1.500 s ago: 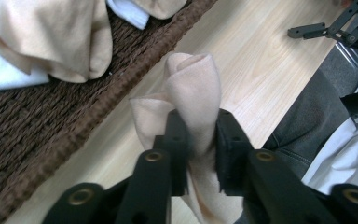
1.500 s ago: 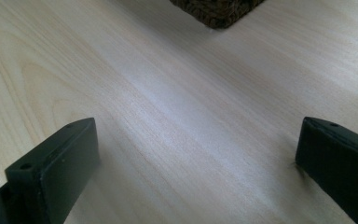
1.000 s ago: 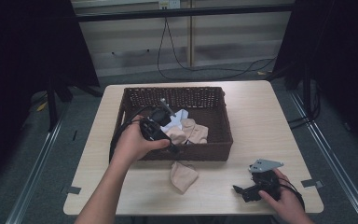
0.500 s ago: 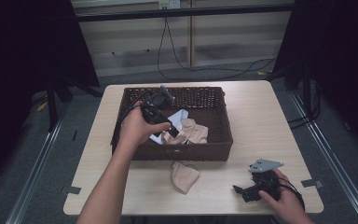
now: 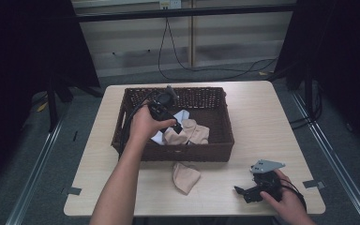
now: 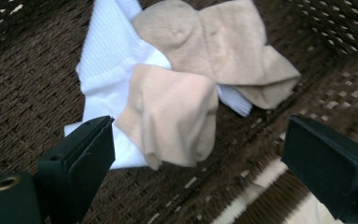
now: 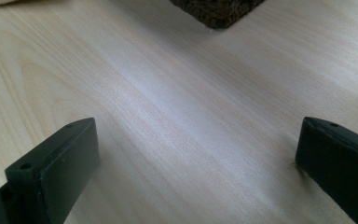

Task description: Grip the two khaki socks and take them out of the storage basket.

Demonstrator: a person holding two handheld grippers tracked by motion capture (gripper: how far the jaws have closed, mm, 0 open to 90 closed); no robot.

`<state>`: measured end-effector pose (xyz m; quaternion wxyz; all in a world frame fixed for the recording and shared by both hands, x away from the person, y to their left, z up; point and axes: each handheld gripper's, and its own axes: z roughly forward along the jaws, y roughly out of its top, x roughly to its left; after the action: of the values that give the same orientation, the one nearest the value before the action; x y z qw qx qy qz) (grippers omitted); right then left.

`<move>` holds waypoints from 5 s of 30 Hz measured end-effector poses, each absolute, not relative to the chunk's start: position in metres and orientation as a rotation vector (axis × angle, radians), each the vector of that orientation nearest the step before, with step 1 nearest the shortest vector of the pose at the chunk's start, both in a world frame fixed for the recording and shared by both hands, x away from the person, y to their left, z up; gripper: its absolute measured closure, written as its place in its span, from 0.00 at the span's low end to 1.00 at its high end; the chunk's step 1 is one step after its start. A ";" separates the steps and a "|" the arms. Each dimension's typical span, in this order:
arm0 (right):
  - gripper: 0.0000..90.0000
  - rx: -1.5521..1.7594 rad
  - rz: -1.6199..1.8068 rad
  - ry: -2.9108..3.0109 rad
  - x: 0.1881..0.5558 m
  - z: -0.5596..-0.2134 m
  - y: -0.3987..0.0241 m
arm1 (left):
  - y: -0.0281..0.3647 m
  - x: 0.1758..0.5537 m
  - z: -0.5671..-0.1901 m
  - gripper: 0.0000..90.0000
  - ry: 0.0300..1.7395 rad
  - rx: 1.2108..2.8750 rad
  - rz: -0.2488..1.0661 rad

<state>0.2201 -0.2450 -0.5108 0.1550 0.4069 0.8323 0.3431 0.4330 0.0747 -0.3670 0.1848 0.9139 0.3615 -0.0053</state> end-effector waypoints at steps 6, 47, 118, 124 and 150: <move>0.00 1.164 0.984 2.384 0.220 -0.511 -0.245 | 0.070 0.442 -0.384 0.14 1.031 2.605 -0.039; 0.00 1.167 0.984 2.385 0.220 -0.511 -0.245 | 0.086 0.436 -0.391 0.91 1.004 2.642 -0.176; 0.00 1.164 0.983 2.385 0.220 -0.511 -0.245 | 0.092 0.352 -0.310 0.91 0.788 2.656 -0.226; 0.00 1.170 0.981 2.386 0.220 -0.511 -0.245 | 0.091 0.341 -0.320 0.91 0.751 2.666 -0.226; 0.00 1.167 0.980 2.388 0.220 -0.511 -0.245 | 0.107 0.318 -0.378 0.08 0.802 2.690 -0.140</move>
<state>0.2199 -0.2452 -0.5108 0.1537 0.4070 0.8330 0.3417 0.3180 0.1067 -0.3775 0.1650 0.9440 0.2814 -0.0493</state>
